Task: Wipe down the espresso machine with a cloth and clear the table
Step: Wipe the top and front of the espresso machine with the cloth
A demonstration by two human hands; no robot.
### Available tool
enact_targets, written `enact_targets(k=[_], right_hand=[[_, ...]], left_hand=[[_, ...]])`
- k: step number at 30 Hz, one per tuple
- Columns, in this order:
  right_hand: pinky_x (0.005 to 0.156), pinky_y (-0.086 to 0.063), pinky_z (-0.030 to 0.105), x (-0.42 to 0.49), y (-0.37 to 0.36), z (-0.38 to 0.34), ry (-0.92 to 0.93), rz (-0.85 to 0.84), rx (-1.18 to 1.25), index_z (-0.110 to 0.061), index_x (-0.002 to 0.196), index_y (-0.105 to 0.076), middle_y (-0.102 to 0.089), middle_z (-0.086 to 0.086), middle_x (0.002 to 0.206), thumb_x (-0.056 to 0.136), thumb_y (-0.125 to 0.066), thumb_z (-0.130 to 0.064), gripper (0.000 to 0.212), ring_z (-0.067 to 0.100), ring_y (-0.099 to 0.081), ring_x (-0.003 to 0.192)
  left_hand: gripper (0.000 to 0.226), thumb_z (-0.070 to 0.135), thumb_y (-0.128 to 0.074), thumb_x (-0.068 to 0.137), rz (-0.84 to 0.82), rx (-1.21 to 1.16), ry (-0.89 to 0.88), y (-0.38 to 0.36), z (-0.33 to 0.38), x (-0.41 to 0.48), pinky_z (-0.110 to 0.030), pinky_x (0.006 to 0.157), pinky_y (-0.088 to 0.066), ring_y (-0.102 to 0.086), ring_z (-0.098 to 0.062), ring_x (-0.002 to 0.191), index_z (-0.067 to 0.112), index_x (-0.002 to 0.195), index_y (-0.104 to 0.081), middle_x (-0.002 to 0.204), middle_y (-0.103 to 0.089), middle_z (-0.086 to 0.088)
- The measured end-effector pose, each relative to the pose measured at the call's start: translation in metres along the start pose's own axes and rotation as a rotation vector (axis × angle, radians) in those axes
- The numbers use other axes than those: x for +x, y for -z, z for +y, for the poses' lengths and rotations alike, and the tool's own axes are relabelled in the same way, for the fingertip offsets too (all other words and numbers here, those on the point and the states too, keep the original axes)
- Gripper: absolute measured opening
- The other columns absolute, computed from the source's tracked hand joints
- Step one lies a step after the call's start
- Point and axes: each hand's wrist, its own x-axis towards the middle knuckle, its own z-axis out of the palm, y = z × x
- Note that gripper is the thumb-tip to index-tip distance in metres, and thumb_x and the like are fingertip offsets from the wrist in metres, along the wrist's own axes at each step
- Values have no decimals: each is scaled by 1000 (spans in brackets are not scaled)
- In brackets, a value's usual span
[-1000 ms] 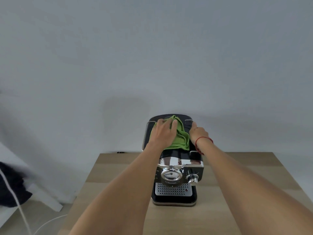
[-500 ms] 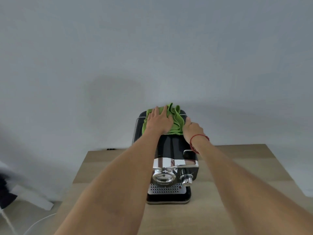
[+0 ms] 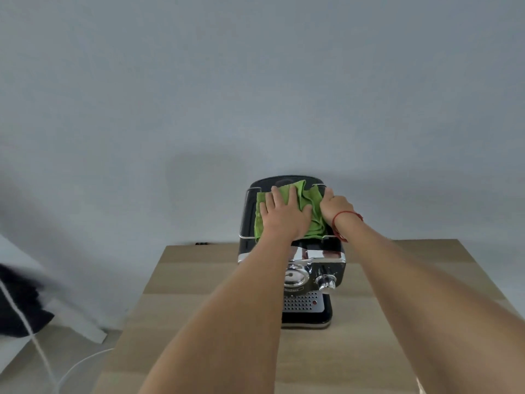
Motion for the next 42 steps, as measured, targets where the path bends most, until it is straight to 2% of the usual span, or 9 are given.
enact_targets(k=[6, 10, 14, 19, 22, 27, 31, 36, 42], right_hand=[[106, -33, 38, -12, -2, 1, -4, -14, 31, 1, 134, -48, -49, 22, 138, 101, -12, -46, 68, 34, -47, 128], [108, -31, 38, -7, -3, 3, 2, -4, 43, 1, 135, -47, -48, 21, 141, 101, -13, -46, 67, 34, -45, 130], [108, -32, 38, 4, -7, 3, 20, 11, 42, 0, 135, -47, -48, 21, 140, 102, -13, -45, 66, 34, -45, 130], [108, -32, 38, 13, -10, 5, 10, 14, 47, 0, 136, -46, -49, 20, 139, 102, -13, -44, 64, 32, -46, 128], [108, -32, 39, 16, -11, 5, 11, 21, 32, -1, 136, -46, -48, 19, 140, 102, -13, -44, 64, 33, -46, 129], [107, -33, 39, 15, -10, 4, 11, 34, 19, -1, 136, -46, -48, 20, 140, 102, -14, -42, 62, 34, -44, 130], [109, -32, 39, 15, -7, 1, 6, 48, 20, 1, 136, -46, -47, 21, 141, 102, -16, -41, 62, 34, -44, 132], [109, -31, 37, 3, -2, 1, 12, 35, 58, 3, 138, -43, -44, 22, 144, 102, -19, -41, 62, 35, -42, 133], [111, -31, 40, -30, -1, -1, 9, 72, -34, 1, 140, -40, -42, 20, 145, 102, -22, -37, 57, 34, -40, 135]], left_hand=[[74, 51, -22, 99, -8, -20, 127, -1, -3, -31, -50, 119, 5, 13, -39, 147, 12, 154, 8, 157, 13, -27], [106, 71, -27, 88, 15, -100, 308, 6, -2, -18, -47, 119, 8, 15, -37, 147, -7, 149, 11, 157, 14, -26], [130, 85, -38, 72, 21, -178, 413, 18, -9, 9, -44, 118, 7, 13, -33, 148, -7, 149, 12, 159, 13, -22], [122, 87, -37, 71, -44, -191, 451, 25, -14, 33, -45, 118, -7, -6, -35, 148, -1, 152, -12, 160, -2, -20], [119, 85, -37, 73, -26, -193, 437, 23, -14, 35, -45, 118, -6, -6, -35, 148, -2, 152, -14, 160, -4, -20], [114, 80, -32, 80, 25, -148, 347, 13, -14, 23, -44, 118, 6, 11, -34, 148, -5, 151, -8, 159, 12, -23], [92, 64, -29, 90, 50, -38, 150, 1, -11, 4, -44, 119, 5, 13, -31, 149, 1, 153, -7, 160, 10, -21], [64, 37, -33, 95, 143, -72, -135, -15, -14, -28, -45, 121, -7, -7, -29, 148, 10, 152, -21, 160, -12, -14], [60, 40, -29, 93, 274, -113, -312, -31, -35, -77, -41, 119, -17, -20, -23, 145, 12, 145, -37, 153, -32, -8]])
